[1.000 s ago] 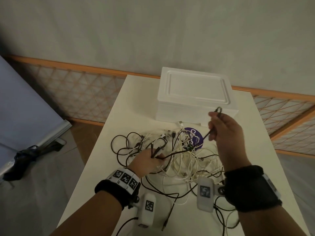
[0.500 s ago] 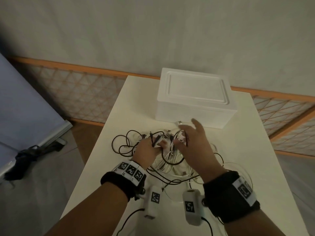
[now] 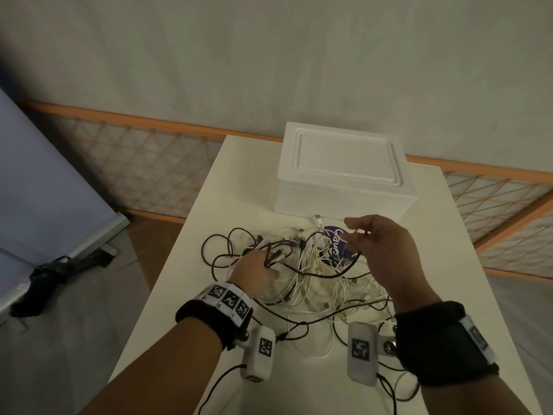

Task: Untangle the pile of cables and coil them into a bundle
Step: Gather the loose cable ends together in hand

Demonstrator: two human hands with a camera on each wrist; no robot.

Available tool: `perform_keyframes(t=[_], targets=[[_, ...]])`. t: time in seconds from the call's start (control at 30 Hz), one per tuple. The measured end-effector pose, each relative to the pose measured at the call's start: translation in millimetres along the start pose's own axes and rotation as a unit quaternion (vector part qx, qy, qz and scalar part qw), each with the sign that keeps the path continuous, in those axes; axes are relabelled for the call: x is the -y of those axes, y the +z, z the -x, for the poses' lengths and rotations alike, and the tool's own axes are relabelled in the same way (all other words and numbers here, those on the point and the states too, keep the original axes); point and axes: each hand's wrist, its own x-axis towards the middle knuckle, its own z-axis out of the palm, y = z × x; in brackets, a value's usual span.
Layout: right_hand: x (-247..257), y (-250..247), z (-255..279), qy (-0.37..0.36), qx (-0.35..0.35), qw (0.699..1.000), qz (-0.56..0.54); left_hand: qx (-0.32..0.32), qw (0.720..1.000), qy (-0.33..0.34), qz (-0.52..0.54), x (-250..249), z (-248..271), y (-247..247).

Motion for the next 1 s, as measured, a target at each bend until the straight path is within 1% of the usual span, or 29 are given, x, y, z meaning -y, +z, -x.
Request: perform_keyframes(t=[0.07, 0.1, 0.13, 0.17, 0.2, 0.23, 0.27, 0.3, 0.33, 0.37, 0.4, 0.47, 0.5, 0.53, 0.57, 0.6, 0.63, 0.67, 0.7, 0.73, 0.77, 0.8, 0.87, 0.9, 0.93, 1.0], targets=[[-6, 2, -2, 0.011, 0.022, 0.997, 0.08, 0.009, 0.998, 0.006, -0.069, -1, -3, 5], [-9, 4, -2, 0.009, 0.027, 0.991, 0.132, 0.012, 0.996, 0.005, -0.09, -3, -4, 7], [-12, 5, -3, 0.001, 0.031, 0.978, 0.208, 0.004, 0.995, 0.007, -0.101, -3, -5, 8], [-15, 8, -3, -0.009, 0.038, 0.951, 0.307, -0.014, 0.996, 0.006, -0.092, -4, -5, 8], [-17, 10, -1, -0.022, 0.043, 0.916, 0.398, -0.043, 0.997, 0.004, -0.065, -4, -5, 8], [-19, 14, 1, -0.044, 0.041, 0.887, 0.458, -0.071, 0.997, -0.009, -0.026, -3, -3, 8], [-17, 18, 3, -0.073, 0.038, 0.877, 0.474, -0.1, 0.995, -0.025, 0.016, 1, -3, 8], [-12, 25, 5, -0.101, 0.046, 0.88, 0.461, -0.118, 0.99, -0.048, 0.055, 3, -2, 6], [-8, 34, 7, -0.132, 0.07, 0.887, 0.437, -0.128, 0.986, -0.068, 0.083, 7, -1, 5], [-5, 45, 10, -0.149, 0.118, 0.886, 0.422, -0.122, 0.984, -0.086, 0.101, 9, 0, 3], [-2, 60, 14, -0.15, 0.178, 0.875, 0.425, -0.107, 0.982, -0.1, 0.117, 10, 0, 3], [-4, 90, 21, -0.136, 0.283, 0.839, 0.444, -0.068, 0.985, -0.113, 0.109, 11, -2, 1], [-9, 102, 23, -0.114, 0.317, 0.825, 0.454, -0.055, 0.984, -0.122, 0.113, 10, -1, 0], [-17, 111, 24, -0.091, 0.341, 0.811, 0.467, -0.045, 0.98, -0.134, 0.142, 9, 1, -1], [-25, 117, 23, -0.075, 0.359, 0.793, 0.487, -0.04, 0.971, -0.146, 0.185, 10, 2, -1], [-34, 121, 22, -0.067, 0.369, 0.779, 0.502, -0.049, 0.961, -0.157, 0.22, 12, 1, -2], [-42, 123, 21, -0.063, 0.373, 0.774, 0.507, -0.07, 0.951, -0.167, 0.25, 13, 2, -4], [-47, 124, 19, -0.063, 0.372, 0.78, 0.499, -0.097, 0.941, -0.178, 0.271, 15, 3, -7], [-51, 123, 18, -0.064, 0.363, 0.793, 0.485, -0.123, 0.935, -0.182, 0.277, 18, 4, -10], [-55, 124, 16, -0.07, 0.349, 0.807, 0.471, -0.137, 0.936, -0.184, 0.267, 22, 4, -13], [-56, 124, 13, -0.072, 0.333, 0.822, 0.457, -0.137, 0.942, -0.181, 0.246, 26, 3, -16], [-57, 125, 11, -0.071, 0.316, 0.836, 0.444, -0.117, 0.954, -0.175, 0.215, 30, 2, -18], [-60, 128, 4, -0.063, 0.3, 0.849, 0.43, -0.047, 0.972, -0.17, 0.153, 34, 2, -19], [-61, 129, 1, -0.063, 0.308, 0.844, 0.435, -0.018, 0.978, -0.17, 0.123, 35, 1, -19], [-62, 131, -1, -0.071, 0.32, 0.83, 0.451, -0.002, 0.981, -0.171, 0.093, 35, 1, -17], [-62, 134, -4, -0.101, 0.338, 0.795, 0.493, 0.004, 0.985, -0.169, 0.038, 36, 1, -13]])
